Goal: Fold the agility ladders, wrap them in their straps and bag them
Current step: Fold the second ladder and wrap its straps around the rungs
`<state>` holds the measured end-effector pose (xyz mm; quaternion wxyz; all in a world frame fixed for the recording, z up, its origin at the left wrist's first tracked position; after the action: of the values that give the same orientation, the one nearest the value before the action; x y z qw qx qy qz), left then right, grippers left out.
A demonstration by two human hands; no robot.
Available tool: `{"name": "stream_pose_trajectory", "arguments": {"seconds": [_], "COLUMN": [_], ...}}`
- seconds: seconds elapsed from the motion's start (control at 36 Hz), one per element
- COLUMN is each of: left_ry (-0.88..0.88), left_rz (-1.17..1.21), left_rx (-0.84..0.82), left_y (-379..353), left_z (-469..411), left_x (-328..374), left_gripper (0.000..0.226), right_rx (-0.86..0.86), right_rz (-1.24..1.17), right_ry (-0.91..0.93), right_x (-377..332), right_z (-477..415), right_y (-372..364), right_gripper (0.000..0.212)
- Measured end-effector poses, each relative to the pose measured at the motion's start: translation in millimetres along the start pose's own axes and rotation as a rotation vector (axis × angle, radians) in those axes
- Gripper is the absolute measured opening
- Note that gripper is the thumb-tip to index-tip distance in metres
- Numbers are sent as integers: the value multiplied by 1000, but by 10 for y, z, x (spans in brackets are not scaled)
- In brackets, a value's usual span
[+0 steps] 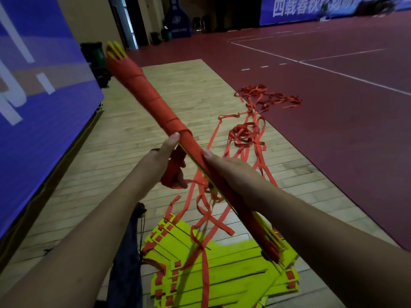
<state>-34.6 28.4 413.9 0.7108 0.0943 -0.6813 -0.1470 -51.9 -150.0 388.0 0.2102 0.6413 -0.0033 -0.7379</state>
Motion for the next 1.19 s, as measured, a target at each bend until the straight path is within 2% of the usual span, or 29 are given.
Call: {"name": "stream_pose_trajectory", "arguments": {"seconds": [0.06,0.14,0.25,0.33,0.42,0.56,0.64,0.72,0.81,0.86,0.94,0.97,1.06,1.19], "left_ry": [64,47,76,133,173,237,165,63,16,-15,-60,-74,-57,197], "left_rz": [15,96,99,101,81,105,105,176,341,435,519,523,429,111], "left_rx": [-8,-49,-99,-56,35,219,272,283,185,113,57,37,-42,-94], "left_y": [-21,-92,-225,-257,-307,-242,-209,-170,-115,-107,-110,-105,-97,-27], "left_z": [0,-39,-48,-40,-50,-24,-16,-38,-68,-84,-77,-71,-62,-45], "left_x": [-23,-37,-152,-227,-262,-279,-191,-141,-129,-104,-37,-9,37,-144], "left_gripper": [78,64,50,41,48,63,65,58,55,49,43,44,55,90], "right_rx": [43,14,-36,-30,15,44,15,-82,-204,-374,-519,-501,-256,28], "right_rz": [-31,3,186,308,448,592,526,265,2,-147,-206,-219,-120,199], "right_ry": [13,-6,-7,28,87,151,182,137,-36,-145,-159,-141,-50,69], "right_x": [22,79,91,46,-33,-69,-63,-45,11,61,63,43,-39,-48], "right_z": [-35,-71,-61,-38,-21,19,36,57,97,125,148,133,110,13], "right_y": [49,48,-1,-53,-137,-245,-284,-263,-198,-244,-328,-324,-185,-58], "right_gripper": [56,52,40,44,55,54,48,46,55,59,71,73,63,72]}}
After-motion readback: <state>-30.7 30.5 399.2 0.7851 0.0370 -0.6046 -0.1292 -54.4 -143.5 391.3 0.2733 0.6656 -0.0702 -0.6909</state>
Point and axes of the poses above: each hand's wrist, its own z-axis away from the middle knuckle, its own y-axis out of the back of the hand, x = y × z, the point moved 6 cm from there along -z, towards the middle knuckle, and after that the axes turned 3 degrees about z, right-handed, at the moved point
